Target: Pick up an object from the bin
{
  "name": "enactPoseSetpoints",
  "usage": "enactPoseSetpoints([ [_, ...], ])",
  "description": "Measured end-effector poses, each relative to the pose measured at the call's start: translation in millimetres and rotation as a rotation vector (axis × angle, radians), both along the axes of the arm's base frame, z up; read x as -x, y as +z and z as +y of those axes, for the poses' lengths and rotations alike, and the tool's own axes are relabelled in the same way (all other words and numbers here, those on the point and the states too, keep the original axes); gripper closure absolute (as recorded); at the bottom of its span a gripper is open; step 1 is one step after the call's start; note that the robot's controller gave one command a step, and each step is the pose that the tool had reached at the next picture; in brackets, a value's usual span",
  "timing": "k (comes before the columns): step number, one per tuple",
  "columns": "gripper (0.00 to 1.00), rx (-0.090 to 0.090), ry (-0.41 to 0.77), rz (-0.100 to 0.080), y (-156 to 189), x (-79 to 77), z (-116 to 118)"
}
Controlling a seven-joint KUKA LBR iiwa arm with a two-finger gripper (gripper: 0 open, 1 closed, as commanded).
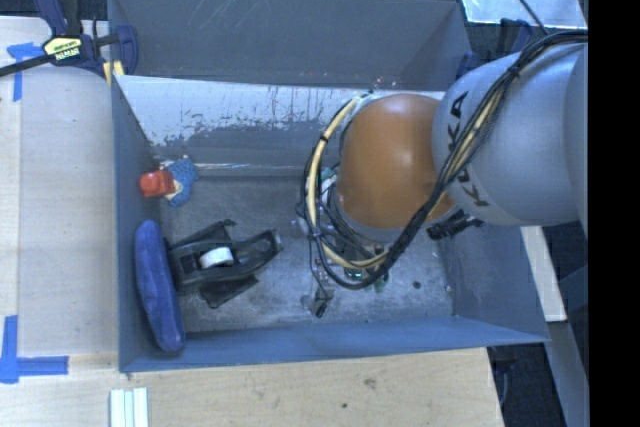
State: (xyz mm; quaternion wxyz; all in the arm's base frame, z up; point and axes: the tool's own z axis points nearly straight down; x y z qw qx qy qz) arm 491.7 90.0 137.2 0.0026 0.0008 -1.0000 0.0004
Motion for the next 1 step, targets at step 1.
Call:
enactPoseSetpoints([
  [1, 0.0, -0.005, 0.169, -0.008, -44.9, -21.5, 99.2],
])
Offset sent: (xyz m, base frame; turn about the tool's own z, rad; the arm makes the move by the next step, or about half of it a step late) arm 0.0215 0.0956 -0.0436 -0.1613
